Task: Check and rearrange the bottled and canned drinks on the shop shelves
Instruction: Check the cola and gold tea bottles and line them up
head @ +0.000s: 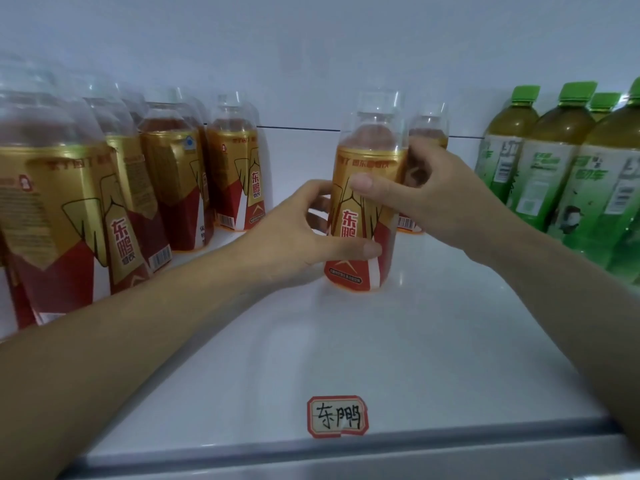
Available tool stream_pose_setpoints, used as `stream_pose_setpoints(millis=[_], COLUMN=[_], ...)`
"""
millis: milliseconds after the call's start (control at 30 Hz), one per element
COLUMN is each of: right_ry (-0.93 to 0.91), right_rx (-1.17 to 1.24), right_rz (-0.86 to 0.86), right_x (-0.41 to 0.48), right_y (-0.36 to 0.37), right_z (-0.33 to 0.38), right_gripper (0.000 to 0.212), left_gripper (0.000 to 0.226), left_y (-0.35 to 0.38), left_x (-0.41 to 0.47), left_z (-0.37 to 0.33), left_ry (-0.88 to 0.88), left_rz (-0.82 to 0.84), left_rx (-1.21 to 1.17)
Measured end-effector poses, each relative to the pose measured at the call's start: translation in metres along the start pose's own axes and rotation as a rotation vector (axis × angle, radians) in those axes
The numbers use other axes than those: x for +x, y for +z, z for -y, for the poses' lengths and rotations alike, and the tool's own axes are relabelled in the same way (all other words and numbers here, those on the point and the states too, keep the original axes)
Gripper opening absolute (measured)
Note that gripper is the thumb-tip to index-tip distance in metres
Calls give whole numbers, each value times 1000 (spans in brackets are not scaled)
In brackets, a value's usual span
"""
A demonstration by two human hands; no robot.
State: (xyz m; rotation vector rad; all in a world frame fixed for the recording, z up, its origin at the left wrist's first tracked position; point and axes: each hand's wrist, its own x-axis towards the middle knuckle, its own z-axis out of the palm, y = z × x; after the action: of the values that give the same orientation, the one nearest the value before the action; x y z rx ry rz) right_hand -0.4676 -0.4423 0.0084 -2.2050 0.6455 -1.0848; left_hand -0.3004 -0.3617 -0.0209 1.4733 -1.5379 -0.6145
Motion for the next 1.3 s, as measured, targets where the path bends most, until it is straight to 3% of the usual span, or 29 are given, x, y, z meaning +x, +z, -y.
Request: stream_pose_setpoints(millis=[167, 233, 400, 500, 633, 733, 833, 933, 1100, 1233, 1300], right_ry=[60, 40, -18, 7, 46, 18, -1, -3, 16, -39, -42], right_rx=[167, 163, 43, 126, 236, 199, 117, 113, 232, 160, 104], right_rz=[58, 37, -27, 44, 134, 74, 22, 43, 135, -15, -51], right_x=[1, 1, -1, -2, -2, -1, -1, -2, -3, -2, -2], right_y=[1, 1, 3, 2, 3, 4, 5, 4, 1, 4, 4], right_z=[-3, -3, 0, 1, 0, 0, 0, -2, 2, 2, 1], right_gripper=[21, 26, 59, 50, 53, 43, 42, 49, 43, 45, 48], left_gripper=[78, 78, 73, 71, 62, 66, 79, 72, 51, 71, 68], left_y=[-3, -9, 6, 7, -5, -6, 3, 8, 0, 4, 6], left_x=[3, 1, 1, 4, 4, 1, 0, 2, -2, -3, -2], left_z=[7, 8, 4, 7, 13, 11, 8, 9, 3, 6, 7], left_ry=[-3, -1, 3, -4, -3, 14, -3, -9, -11, 16, 34], left_rz=[23, 81, 51, -3, 76, 132, 65, 34, 179, 41, -36], left_rx=[-170, -220, 22, -96, -275, -143, -17, -66, -252, -96, -94])
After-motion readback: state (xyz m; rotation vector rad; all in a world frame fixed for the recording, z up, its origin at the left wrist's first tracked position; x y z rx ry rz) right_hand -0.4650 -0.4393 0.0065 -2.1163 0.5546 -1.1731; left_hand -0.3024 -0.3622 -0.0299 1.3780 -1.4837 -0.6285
